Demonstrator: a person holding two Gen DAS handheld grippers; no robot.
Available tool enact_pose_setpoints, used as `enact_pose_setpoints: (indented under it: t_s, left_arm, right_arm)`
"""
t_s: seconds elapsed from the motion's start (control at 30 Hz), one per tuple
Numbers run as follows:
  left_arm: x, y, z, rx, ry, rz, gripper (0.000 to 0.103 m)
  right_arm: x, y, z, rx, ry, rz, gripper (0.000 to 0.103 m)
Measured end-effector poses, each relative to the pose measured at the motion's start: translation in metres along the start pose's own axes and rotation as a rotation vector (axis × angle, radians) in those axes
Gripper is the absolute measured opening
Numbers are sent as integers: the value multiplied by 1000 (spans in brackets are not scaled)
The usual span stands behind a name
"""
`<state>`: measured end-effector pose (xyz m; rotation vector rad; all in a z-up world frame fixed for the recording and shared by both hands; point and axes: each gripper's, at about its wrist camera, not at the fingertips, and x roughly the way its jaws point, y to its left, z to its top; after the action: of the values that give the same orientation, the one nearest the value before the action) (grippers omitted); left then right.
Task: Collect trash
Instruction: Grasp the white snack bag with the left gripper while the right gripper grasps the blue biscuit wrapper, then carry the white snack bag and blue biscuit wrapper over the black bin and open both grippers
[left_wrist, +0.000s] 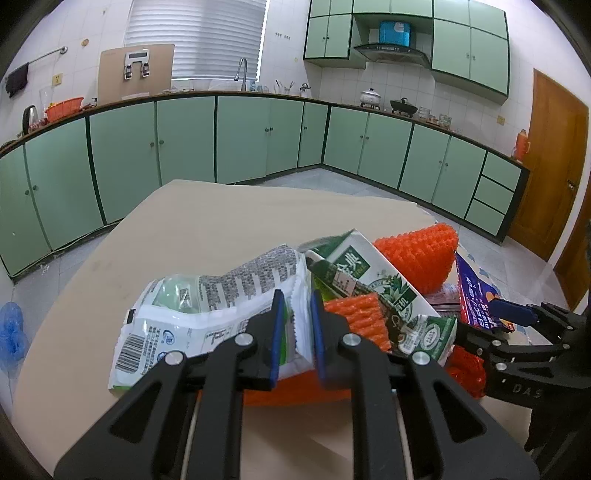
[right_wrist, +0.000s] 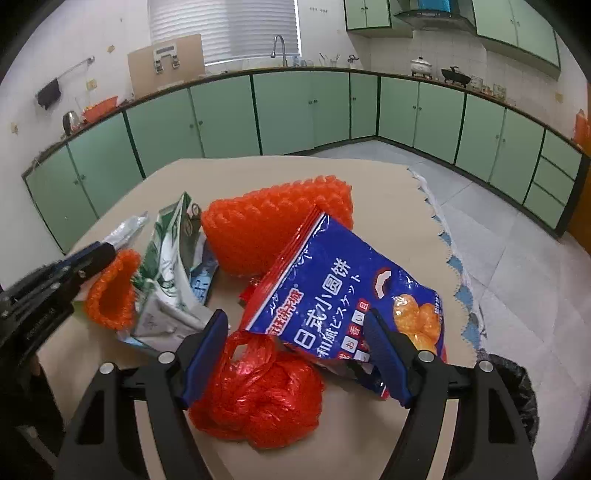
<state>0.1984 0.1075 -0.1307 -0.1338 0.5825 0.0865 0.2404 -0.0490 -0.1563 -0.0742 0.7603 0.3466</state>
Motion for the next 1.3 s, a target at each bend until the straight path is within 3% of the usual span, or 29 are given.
enact_pose_setpoints:
  t_s: [0.1, 0.17, 0.23, 0.4, 0.8, 1.3]
  left_arm:
    - [1, 1, -1, -3, 3, -3, 14]
    - [0, 2, -2, -2, 3, -4, 14]
    - [-1, 3, -2, -3, 0, -5, 14]
    - [-3, 6, -2, 0, -6, -10, 13]
    - [-27, 3, -3, 2, -42, -10, 9]
    - [-95, 0, 20, -7, -184, -61, 8]
  right_arm:
    - [2, -5, 0, 28, 22, 43, 49]
    - [0, -9, 0, 46, 20, 67, 41]
    - [-5, -11, 0, 46, 9, 98, 23]
    - [-28, -10, 3, 26, -54, 154, 7]
    - [-73, -10, 9, 26, -140, 161, 6]
    - [-119, -23, 18, 23, -219, 129, 5]
